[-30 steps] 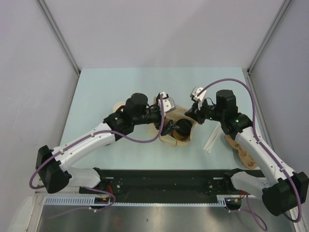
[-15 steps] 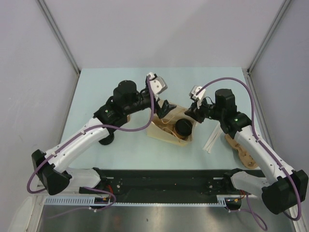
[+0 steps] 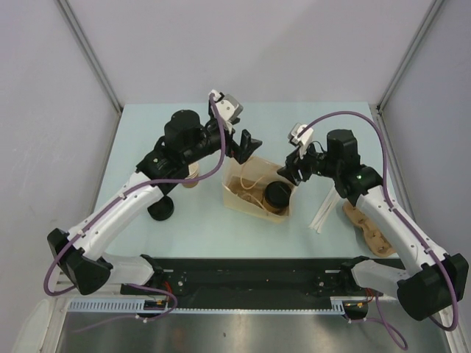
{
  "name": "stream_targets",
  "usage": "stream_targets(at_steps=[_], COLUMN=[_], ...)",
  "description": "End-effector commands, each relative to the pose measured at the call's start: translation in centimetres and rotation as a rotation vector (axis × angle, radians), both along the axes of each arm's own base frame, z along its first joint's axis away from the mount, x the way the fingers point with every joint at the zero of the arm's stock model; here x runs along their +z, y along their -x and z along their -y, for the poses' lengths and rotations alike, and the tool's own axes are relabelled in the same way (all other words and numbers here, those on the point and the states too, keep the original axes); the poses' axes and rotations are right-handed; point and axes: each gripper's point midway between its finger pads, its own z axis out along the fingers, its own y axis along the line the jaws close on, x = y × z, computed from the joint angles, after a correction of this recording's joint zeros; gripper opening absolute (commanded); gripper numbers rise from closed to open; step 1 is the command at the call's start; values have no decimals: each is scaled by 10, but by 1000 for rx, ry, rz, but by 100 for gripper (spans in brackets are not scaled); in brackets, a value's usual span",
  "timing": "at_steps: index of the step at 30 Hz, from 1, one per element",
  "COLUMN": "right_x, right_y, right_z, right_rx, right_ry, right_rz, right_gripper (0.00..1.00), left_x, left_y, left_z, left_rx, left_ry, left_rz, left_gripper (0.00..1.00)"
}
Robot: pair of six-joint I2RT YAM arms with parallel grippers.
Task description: Pack the takeout coffee
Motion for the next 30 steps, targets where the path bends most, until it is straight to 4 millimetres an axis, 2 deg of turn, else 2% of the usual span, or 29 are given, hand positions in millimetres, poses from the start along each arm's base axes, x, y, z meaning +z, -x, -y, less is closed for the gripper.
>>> stream_targets(at_steps=[1,9,13,17,18,21,25,26,27,28,29,30], right_x=[42,71,87,116,131,153,152,149,137,133,126,108], right_y=[-9,-10,-6,-1,0,4,14,11,17,20,20,28], right_z=[-4,-4,-3,1,4,16,50,67,77,88,105,117], right_rx=[-24,-35,-33,-53,-71,-128,-242,-306,-333,-366,-427,-471], right_ry=[-50,-73,-86,-117,-131,-142,-96,-79,-52,-39,-19,17], right_rz=[75,114,134,170,195,217,170,154,99,76,47,-33], right_gripper=[66,69,70,72,72,74,76,76,77,77,76,75], left_x=[15,11,12,10,10,10,1,-6,-8,-13,-15,-16], left_y=[-11,-23,-23,-26,-29,-35,-42,-47,-47,-46,-50,-49], left_z=[-17,-26,-32,-44,-51,-66,-91,-103,-107,-113,-123,-127], left_rx=[76,115,128,162,178,208,250,278,283,288,311,311], left_ry=[41,49,50,44,43,41,26,16,32,29,29,29], left_rz=[-11,-33,-28,-38,-39,-41,-73,-93,-114,-123,-117,-114], left_gripper=[100,99,99,100,100,100,99,99,99,100,100,99])
